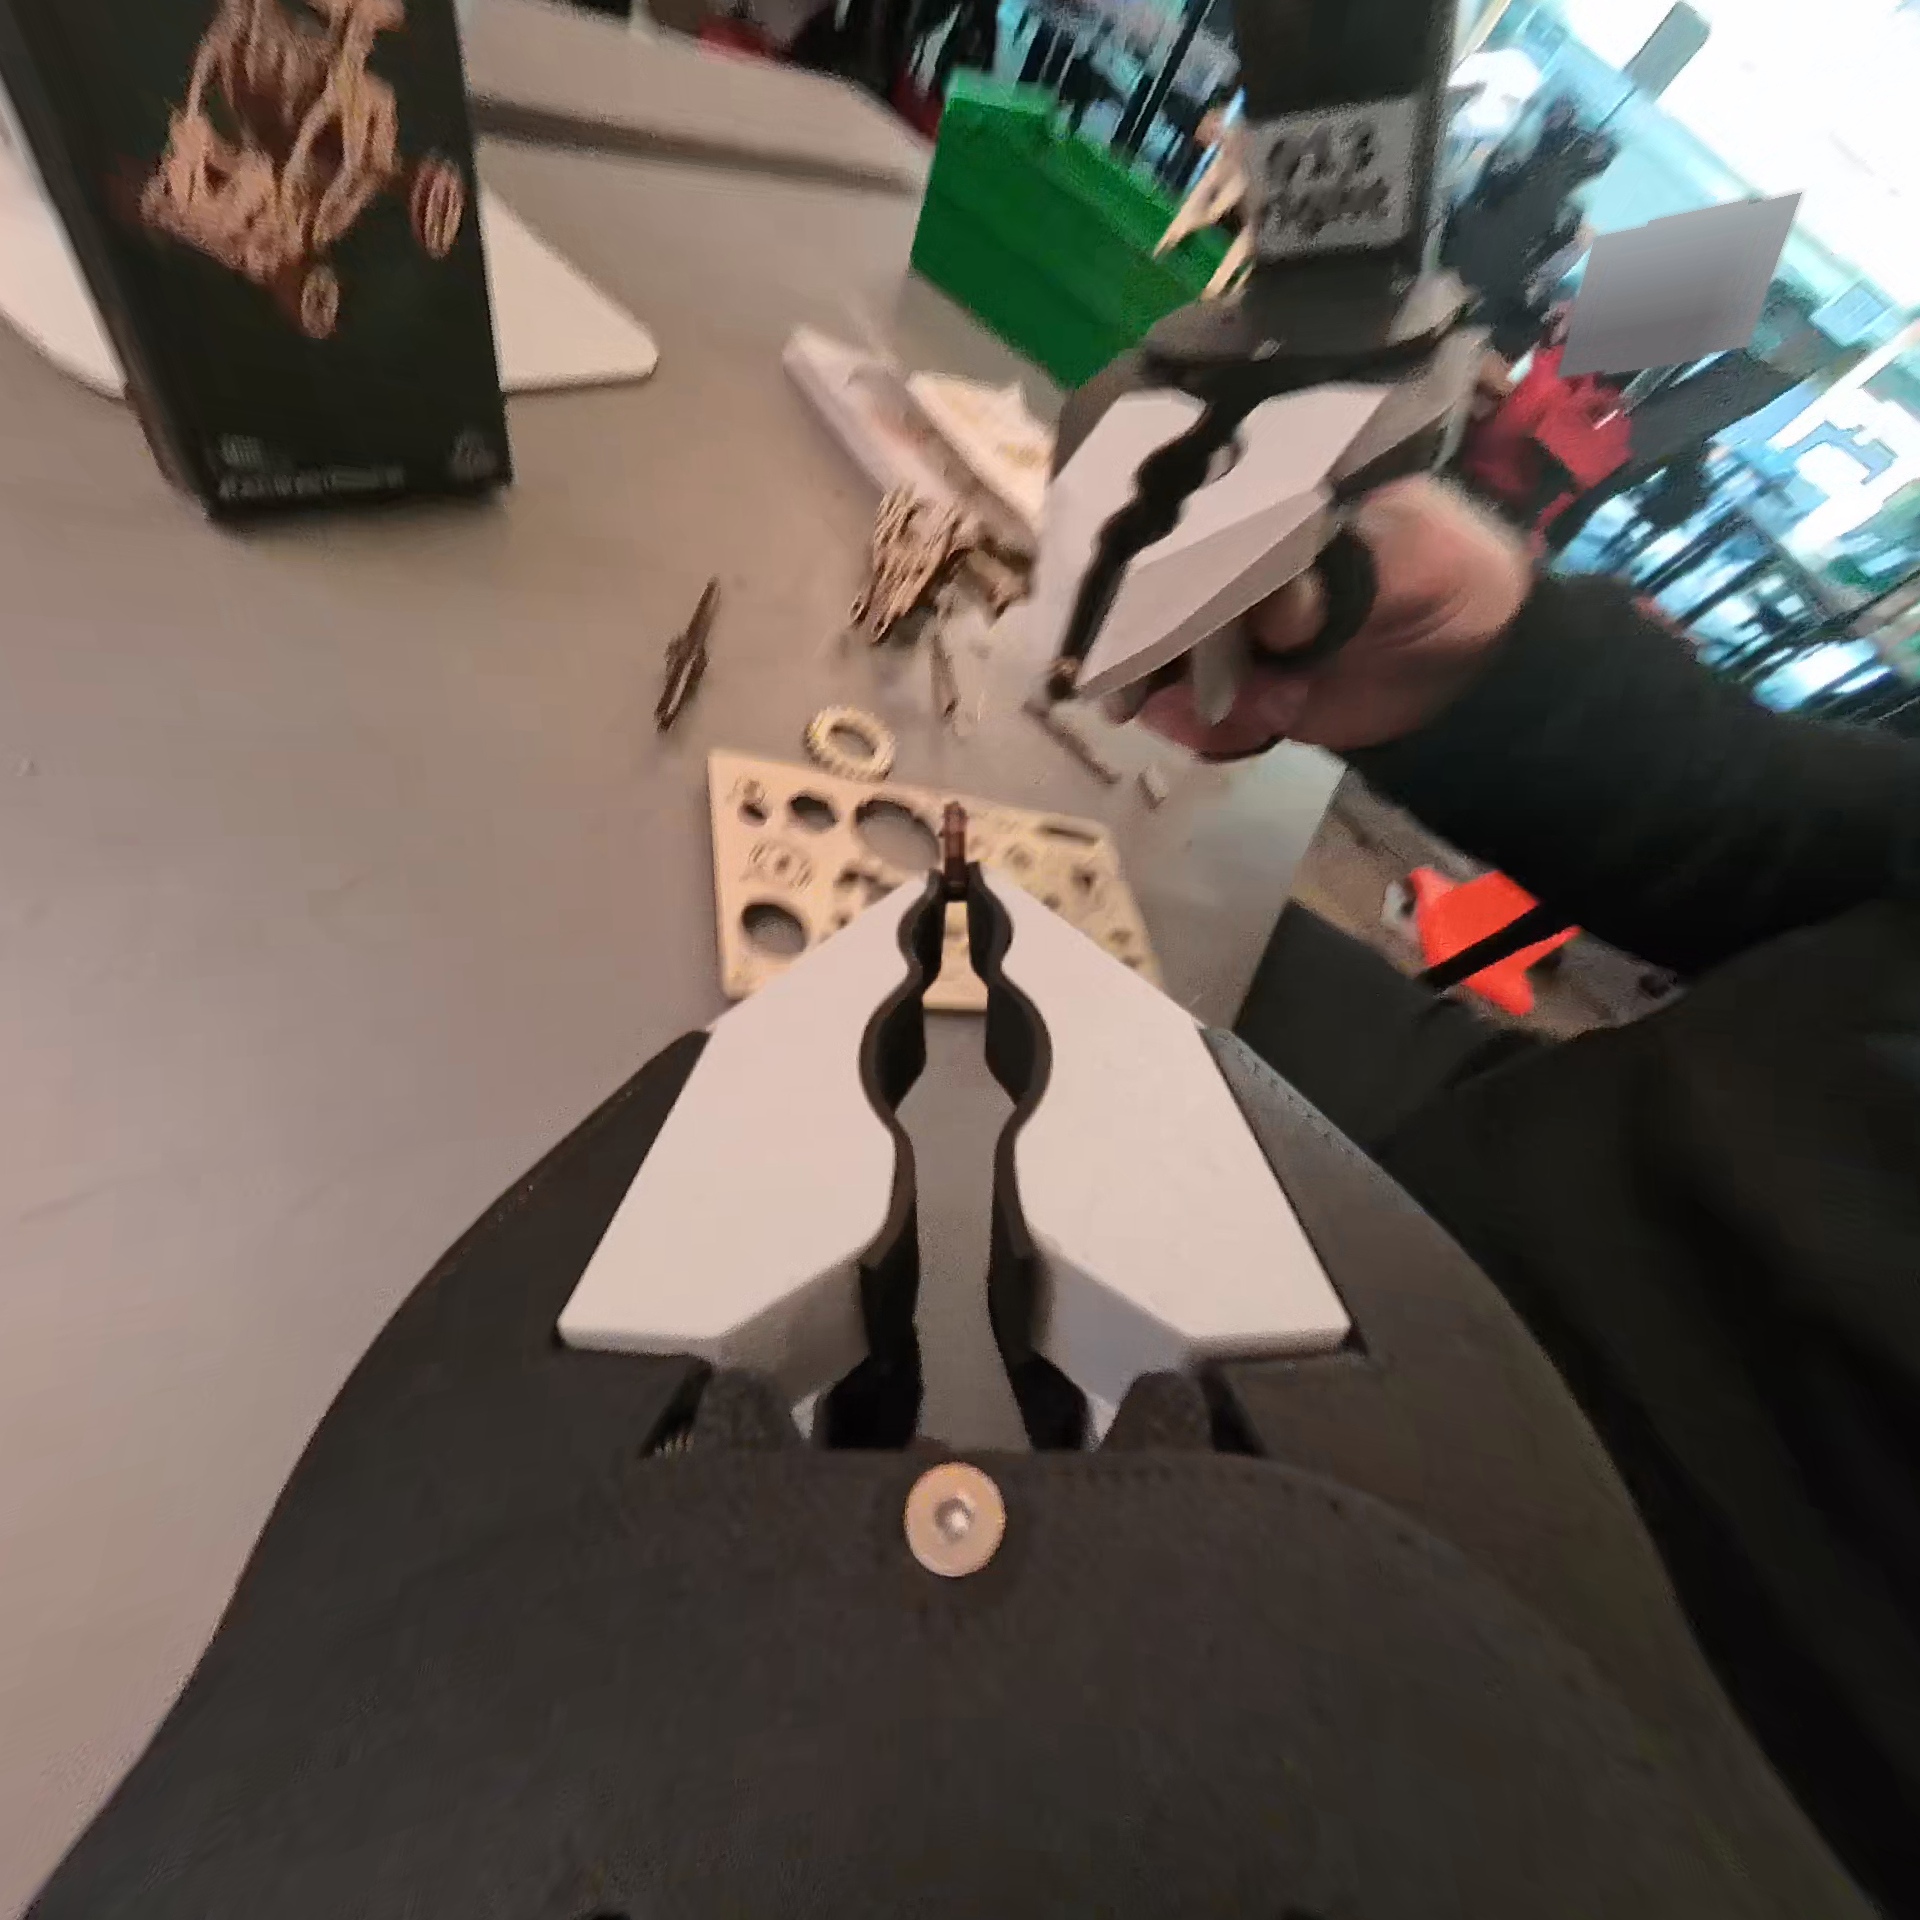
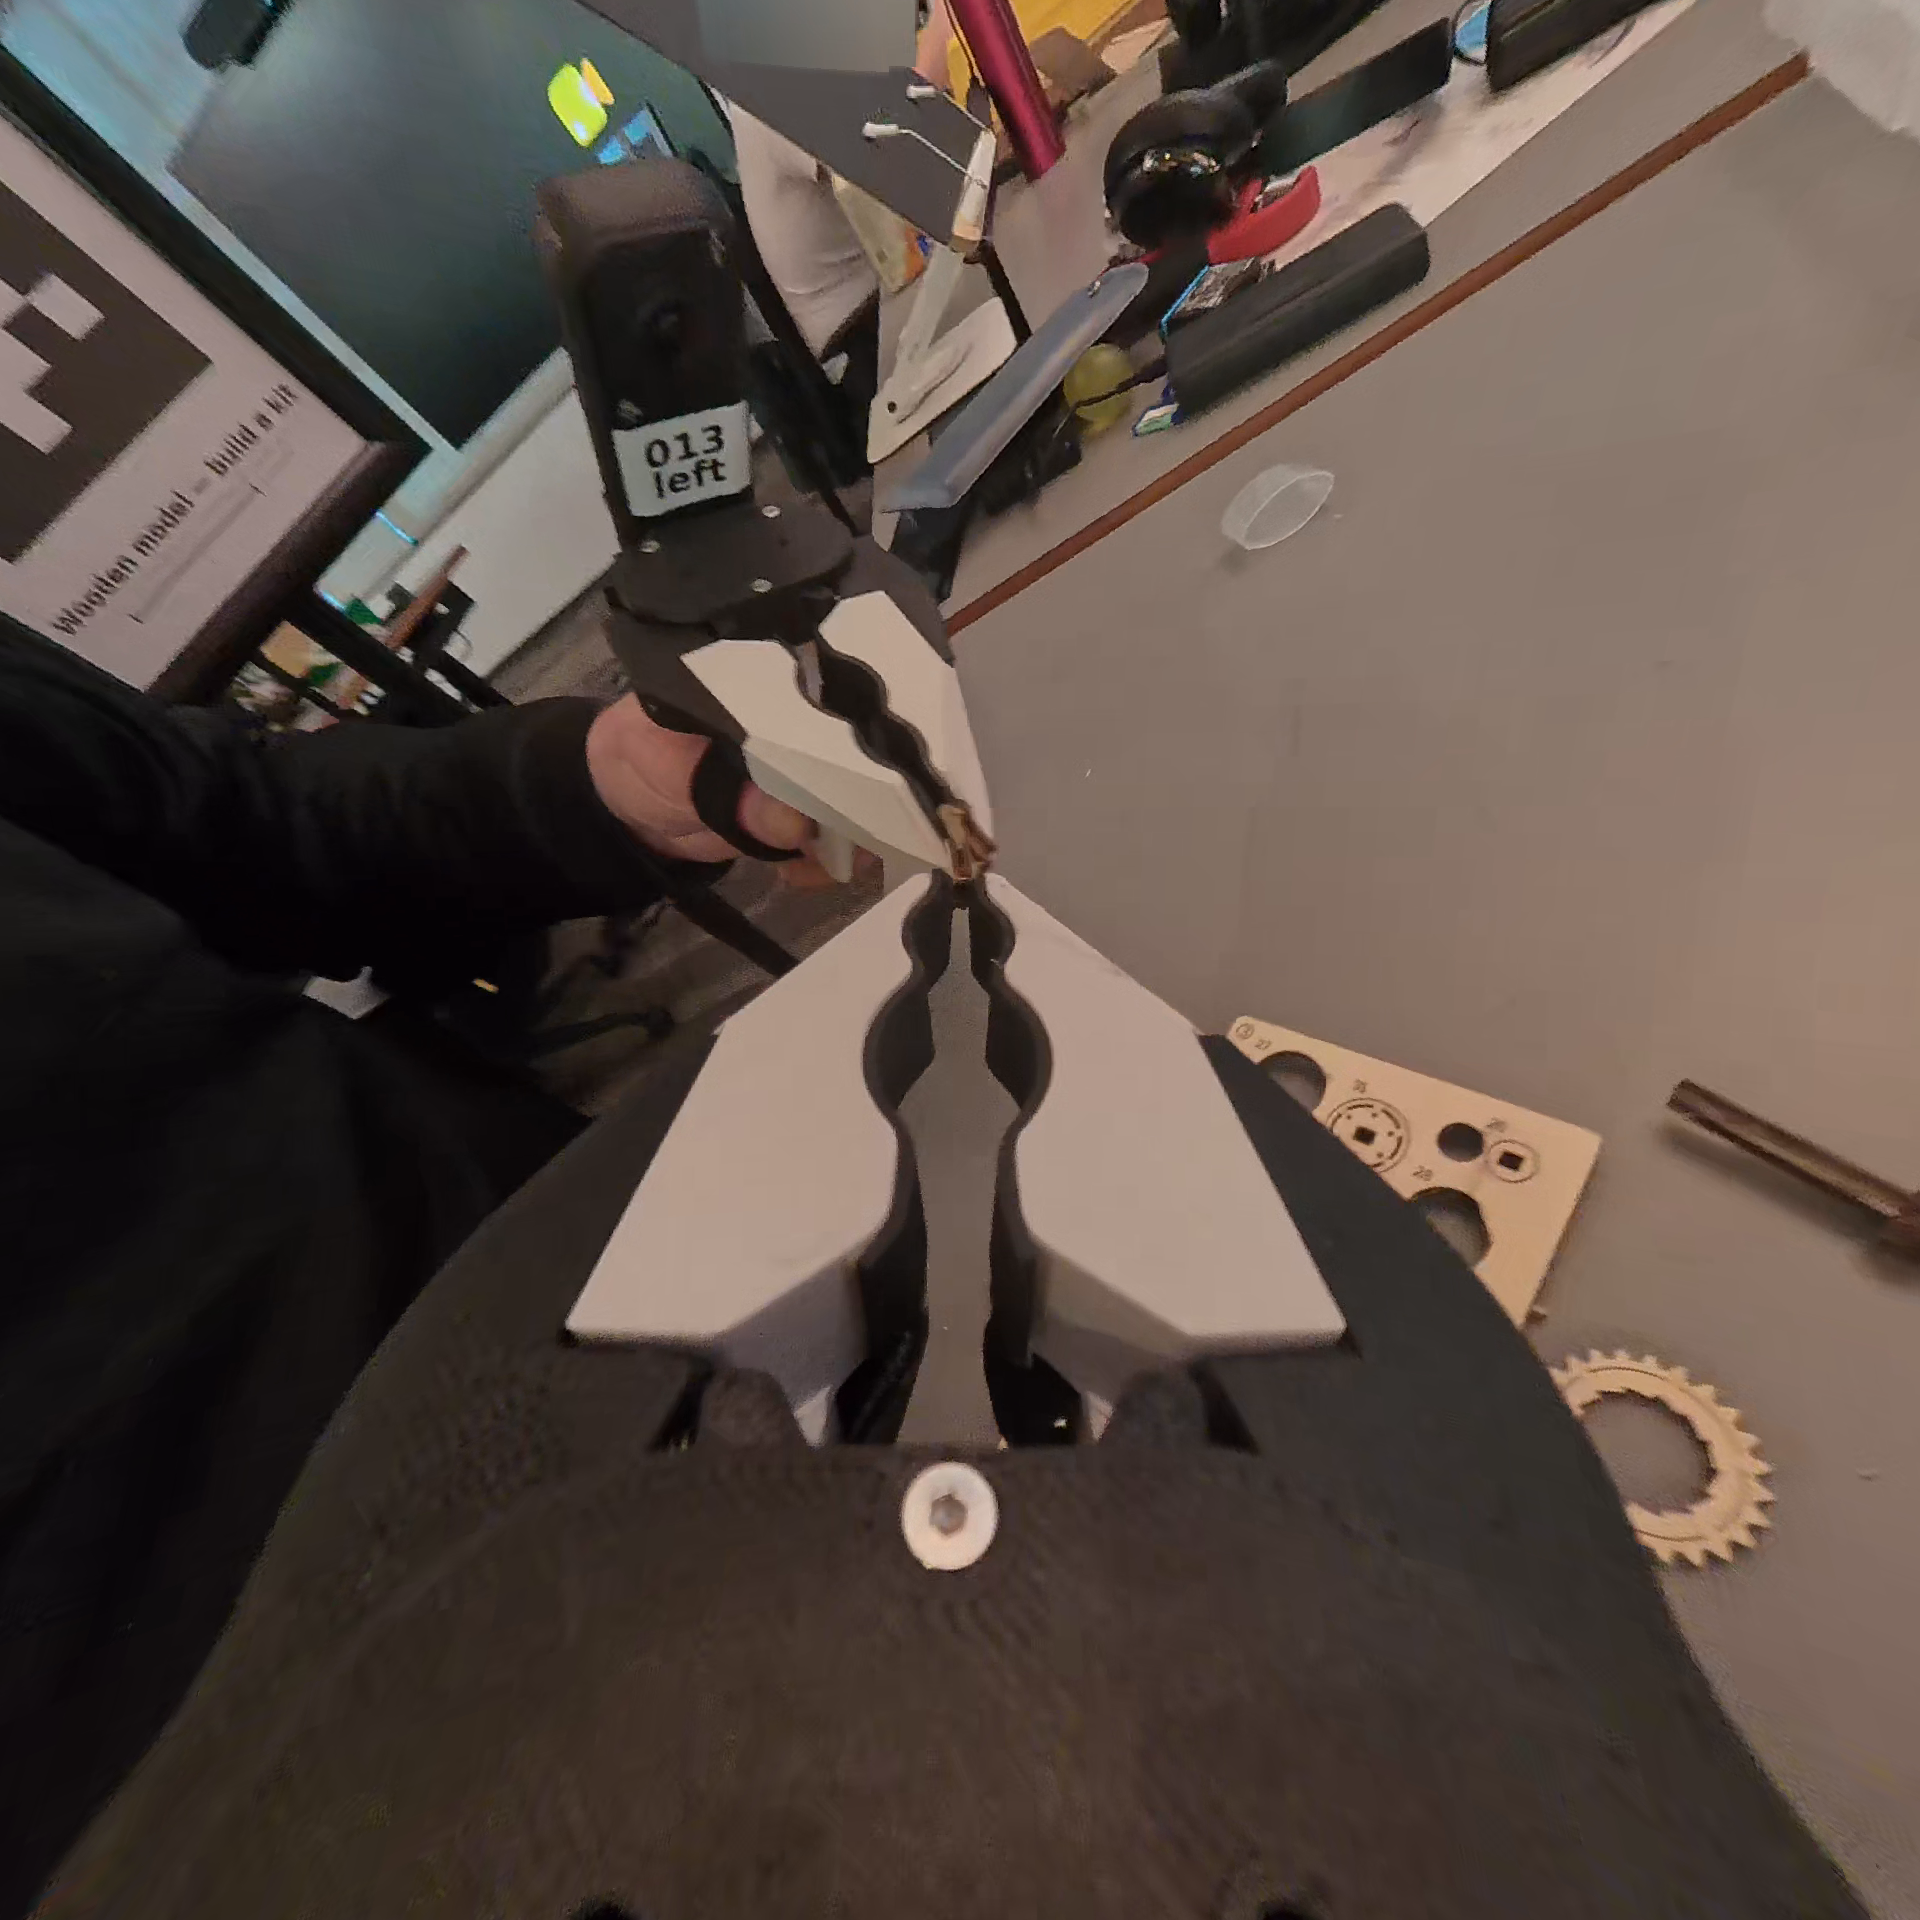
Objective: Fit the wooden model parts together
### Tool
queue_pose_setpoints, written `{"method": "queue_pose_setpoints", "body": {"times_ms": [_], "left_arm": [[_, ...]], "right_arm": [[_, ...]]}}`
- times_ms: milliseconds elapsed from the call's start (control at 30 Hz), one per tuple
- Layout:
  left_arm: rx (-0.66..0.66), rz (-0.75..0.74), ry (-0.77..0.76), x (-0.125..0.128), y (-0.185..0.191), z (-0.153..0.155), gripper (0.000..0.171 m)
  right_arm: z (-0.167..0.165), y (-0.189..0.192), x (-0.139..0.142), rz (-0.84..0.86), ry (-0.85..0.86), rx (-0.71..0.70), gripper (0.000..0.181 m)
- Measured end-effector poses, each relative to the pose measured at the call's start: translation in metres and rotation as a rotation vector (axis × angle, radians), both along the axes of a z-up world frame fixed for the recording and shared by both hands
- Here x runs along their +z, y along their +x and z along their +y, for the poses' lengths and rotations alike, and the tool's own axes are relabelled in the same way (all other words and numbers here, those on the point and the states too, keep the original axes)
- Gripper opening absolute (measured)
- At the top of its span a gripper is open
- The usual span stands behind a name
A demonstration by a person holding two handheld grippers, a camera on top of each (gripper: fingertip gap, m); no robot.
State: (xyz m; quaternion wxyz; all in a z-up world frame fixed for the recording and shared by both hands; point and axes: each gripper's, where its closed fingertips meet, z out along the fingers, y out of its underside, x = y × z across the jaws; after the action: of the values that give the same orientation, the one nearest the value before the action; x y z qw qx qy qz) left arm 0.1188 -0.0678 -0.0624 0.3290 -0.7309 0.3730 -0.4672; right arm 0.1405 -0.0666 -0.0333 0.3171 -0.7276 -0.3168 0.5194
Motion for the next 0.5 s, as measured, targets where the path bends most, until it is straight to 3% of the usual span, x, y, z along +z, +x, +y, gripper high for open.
{"method": "queue_pose_setpoints", "body": {"times_ms": [100,167,300,500], "left_arm": [[-0.011,0.183,-0.057,-0.051,-0.012,0.004,0.007],[-0.013,0.226,-0.110,-0.071,-0.016,0.003,0.017],[0.033,0.287,-0.081,-0.082,-0.025,0.013,0.040],[-0.037,0.292,0.159,-0.052,-0.012,0.005,0.040]], "right_arm": [[-0.002,-0.003,-0.014,-0.001,-0.049,0.020,0.000],[-0.003,-0.007,-0.021,-0.004,-0.075,0.030,0.000],[-0.003,-0.009,-0.031,-0.013,-0.110,0.033,0.000],[-0.005,-0.008,-0.036,-0.005,-0.160,0.039,0.001]]}}
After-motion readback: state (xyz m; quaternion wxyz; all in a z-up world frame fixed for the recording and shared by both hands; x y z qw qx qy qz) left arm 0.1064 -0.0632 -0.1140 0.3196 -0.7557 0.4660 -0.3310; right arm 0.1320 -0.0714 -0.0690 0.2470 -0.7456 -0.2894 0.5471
